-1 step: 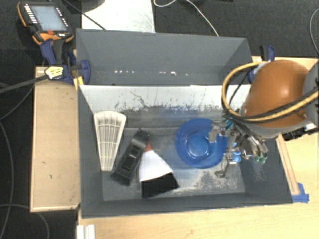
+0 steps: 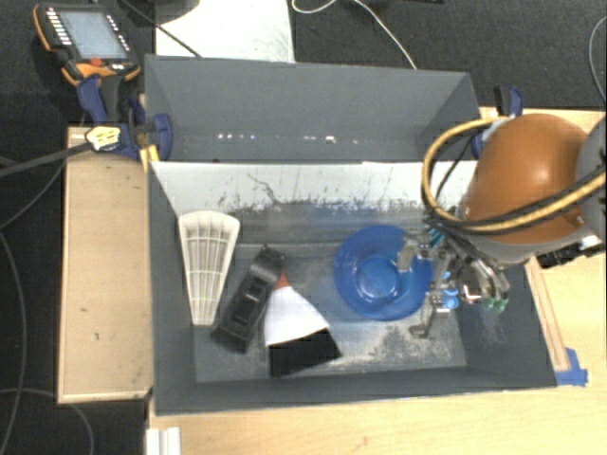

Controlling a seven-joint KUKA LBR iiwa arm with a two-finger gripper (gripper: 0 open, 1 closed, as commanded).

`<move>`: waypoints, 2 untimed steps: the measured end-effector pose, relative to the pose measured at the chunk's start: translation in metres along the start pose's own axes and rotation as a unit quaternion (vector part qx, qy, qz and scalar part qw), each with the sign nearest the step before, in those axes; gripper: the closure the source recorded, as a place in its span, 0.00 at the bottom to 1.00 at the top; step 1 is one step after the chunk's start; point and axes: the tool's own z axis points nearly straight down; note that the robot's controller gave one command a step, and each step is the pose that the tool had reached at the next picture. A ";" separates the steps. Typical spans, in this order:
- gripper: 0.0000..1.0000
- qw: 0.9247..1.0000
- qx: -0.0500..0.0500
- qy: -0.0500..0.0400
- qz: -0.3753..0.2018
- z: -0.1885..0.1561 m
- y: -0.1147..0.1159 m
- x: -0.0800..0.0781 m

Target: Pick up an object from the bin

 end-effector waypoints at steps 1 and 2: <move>0.00 0.999 -0.001 0.002 0.040 0.060 0.040 0.003; 0.00 0.998 0.000 0.000 0.063 0.074 0.022 0.007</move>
Offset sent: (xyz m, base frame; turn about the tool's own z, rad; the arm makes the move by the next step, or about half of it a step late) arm -0.0075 0.0203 -0.0754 0.1320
